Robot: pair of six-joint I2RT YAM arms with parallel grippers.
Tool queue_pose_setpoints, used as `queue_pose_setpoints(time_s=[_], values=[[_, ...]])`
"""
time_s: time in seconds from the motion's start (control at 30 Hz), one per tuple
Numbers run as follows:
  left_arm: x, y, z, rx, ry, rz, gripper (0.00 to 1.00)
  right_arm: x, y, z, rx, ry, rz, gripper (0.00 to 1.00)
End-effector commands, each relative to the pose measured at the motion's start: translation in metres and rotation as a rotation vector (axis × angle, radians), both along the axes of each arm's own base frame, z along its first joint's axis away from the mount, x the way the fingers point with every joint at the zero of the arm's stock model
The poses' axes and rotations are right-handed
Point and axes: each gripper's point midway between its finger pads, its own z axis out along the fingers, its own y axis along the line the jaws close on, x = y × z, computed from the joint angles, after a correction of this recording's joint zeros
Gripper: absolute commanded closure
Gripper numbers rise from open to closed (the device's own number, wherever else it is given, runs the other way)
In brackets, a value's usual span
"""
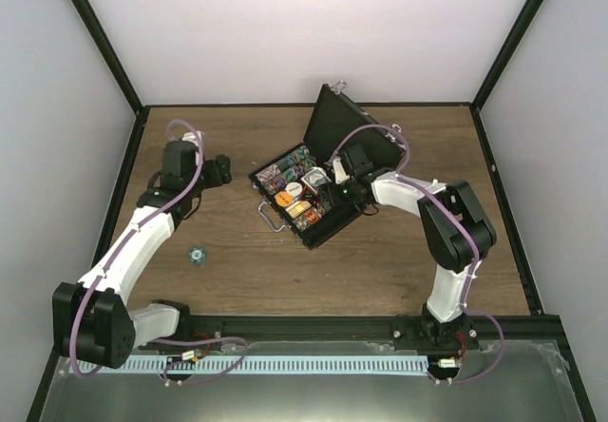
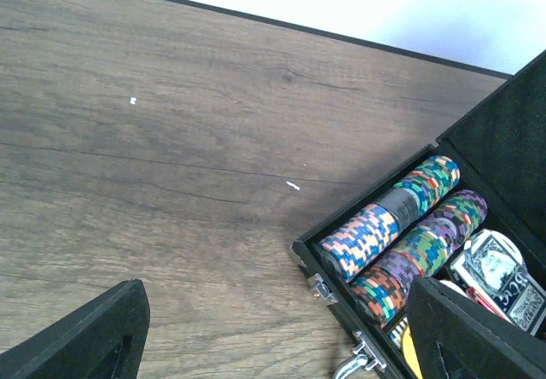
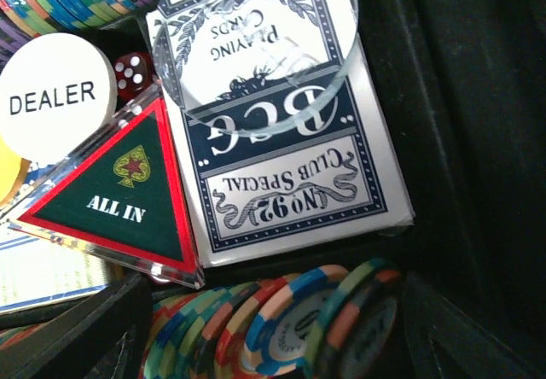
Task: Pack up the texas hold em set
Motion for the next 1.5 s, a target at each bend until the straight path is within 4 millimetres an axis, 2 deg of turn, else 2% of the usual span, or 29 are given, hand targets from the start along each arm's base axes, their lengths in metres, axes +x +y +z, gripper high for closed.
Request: queue_pose_setpoints(time_s=[0.0, 0.43, 0.67, 0.9, 1.03, 1.2, 1.3, 1.47], values=[[-0.003, 0.006, 0.001, 0.023, -0.004, -0.01, 0.15, 0.01, 0.009, 0.004, -0.013, -0.039, 0.033, 0.17], [-0.002, 0.01, -0.01, 0.013, 0.015, -0.003, 0.15, -0.028, 0.046, 0.01, 0.069, 0.012, 0.206, 0.17], [-0.002, 0.01, -0.013, 0.006, 0.023, -0.001, 0.15, -0.038, 0.049, 0.012, 0.083, 0.064, 0.185, 0.17], [-0.008, 0.014, -0.02, -0.01, 0.069, 0.036, 0.15, -0.044, 0.06, 0.017, 0.124, 0.093, 0.17, 0.17], [-0.02, 0.023, -0.031, -0.019, 0.121, 0.106, 0.11, -0.04, 0.062, 0.019, 0.122, 0.088, 0.144, 0.17], [-0.044, 0.035, -0.052, -0.055, 0.225, 0.207, 0.04, -0.027, 0.048, 0.022, 0.057, 0.041, 0.065, 0.13], [-0.061, 0.046, -0.064, -0.069, 0.282, 0.297, 0.0, -0.017, 0.039, 0.033, 0.021, -0.015, 0.017, 0.06], [-0.091, 0.058, -0.081, -0.109, 0.362, 0.411, 0.0, -0.006, 0.025, 0.066, 0.015, -0.115, -0.043, 0.0]])
